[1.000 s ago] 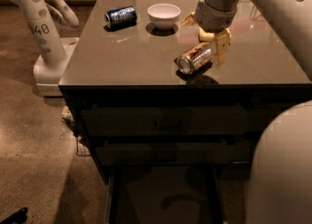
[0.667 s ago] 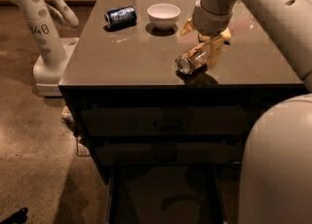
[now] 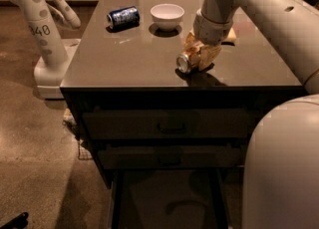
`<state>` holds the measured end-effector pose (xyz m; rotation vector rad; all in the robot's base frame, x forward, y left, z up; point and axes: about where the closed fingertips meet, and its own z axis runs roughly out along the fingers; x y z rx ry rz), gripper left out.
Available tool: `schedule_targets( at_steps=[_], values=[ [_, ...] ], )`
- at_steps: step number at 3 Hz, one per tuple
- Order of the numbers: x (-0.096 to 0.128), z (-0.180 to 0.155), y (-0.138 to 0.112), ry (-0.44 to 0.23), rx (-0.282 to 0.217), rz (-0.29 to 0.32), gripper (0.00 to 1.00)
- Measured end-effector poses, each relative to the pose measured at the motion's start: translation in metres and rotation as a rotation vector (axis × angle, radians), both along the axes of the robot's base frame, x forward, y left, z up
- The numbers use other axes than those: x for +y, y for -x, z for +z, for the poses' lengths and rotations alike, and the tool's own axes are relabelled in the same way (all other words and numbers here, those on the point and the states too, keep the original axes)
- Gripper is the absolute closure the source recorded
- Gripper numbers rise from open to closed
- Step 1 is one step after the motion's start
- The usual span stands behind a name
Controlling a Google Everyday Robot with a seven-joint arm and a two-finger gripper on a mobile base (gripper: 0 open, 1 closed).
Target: Place orange can into bottom drawer
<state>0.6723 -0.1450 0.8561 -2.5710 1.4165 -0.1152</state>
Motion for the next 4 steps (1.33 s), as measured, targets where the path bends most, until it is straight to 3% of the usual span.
schedule_targets(
  at_steps=[1,2,3,4],
  values=[
    [0.0,0.0,0.012,-0.024,0.009,0.013,0.89],
    [-0.011,0.036,0.04,-0.082,-0.036,0.015,1.0],
    [-0.025,0.074,0.086,-0.122,-0.071,-0.01,1.0],
    [-0.011,0.068,0.143,-0.22,0.039,0.016,1.0]
  ],
)
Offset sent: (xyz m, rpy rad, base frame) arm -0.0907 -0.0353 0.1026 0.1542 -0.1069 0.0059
